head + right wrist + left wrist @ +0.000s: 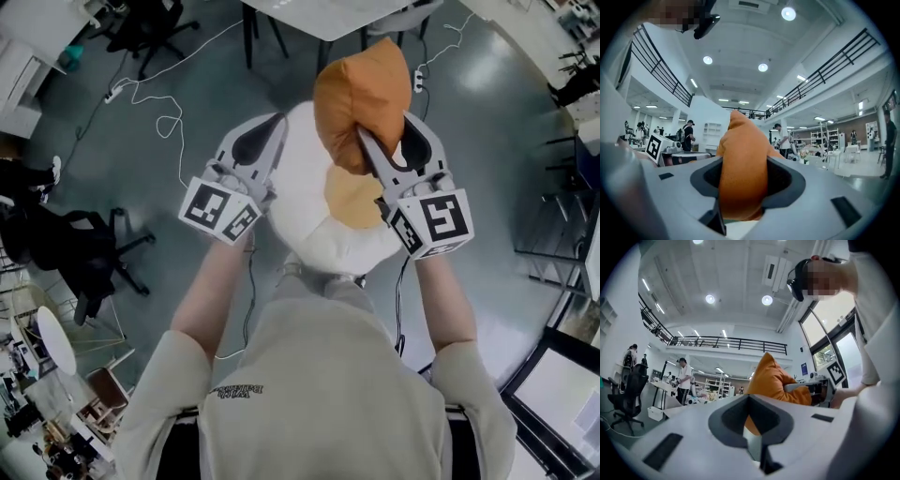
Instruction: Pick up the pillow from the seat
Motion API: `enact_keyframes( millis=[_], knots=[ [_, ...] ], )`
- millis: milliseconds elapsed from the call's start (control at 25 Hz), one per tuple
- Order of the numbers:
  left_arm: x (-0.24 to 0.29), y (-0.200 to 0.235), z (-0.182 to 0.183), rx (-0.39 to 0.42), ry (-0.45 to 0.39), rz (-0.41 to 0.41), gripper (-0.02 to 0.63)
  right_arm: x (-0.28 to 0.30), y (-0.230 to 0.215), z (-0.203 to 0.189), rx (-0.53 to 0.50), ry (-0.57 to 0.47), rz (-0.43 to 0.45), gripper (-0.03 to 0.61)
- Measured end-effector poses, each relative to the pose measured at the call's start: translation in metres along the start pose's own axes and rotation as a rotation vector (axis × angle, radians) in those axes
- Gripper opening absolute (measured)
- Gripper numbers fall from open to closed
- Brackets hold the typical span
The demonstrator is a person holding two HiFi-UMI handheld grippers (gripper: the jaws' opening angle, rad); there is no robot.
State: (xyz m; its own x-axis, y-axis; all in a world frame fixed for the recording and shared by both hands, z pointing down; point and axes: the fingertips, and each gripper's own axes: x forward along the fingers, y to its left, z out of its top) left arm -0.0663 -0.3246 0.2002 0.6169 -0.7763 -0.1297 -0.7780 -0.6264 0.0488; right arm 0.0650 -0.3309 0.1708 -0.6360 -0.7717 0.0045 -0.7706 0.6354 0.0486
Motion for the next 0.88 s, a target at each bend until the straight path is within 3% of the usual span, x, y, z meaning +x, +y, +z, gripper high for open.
enact_keyframes(
  millis=[440, 600, 880],
  knots=[
    [-0.009, -0.034, 0.106, 0.055, -0.124, -0.091, 0.009, -0.062, -0.005, 0.113, -0.065, -0.229, -0.085, 0.232],
    [-0.014, -0.056, 0.114, 0.057, -0.150, -0.117, 0.009, -0.090, 0.003, 0.124, -0.103, -0.264, -0.097, 0.234],
    [-0.031, -0.085, 0.105, 0.084, -0.155, -0.144, 0.009, -0.125, 0.005, 0.109, -0.096, -0.312, -0.123, 0.243]
  ],
)
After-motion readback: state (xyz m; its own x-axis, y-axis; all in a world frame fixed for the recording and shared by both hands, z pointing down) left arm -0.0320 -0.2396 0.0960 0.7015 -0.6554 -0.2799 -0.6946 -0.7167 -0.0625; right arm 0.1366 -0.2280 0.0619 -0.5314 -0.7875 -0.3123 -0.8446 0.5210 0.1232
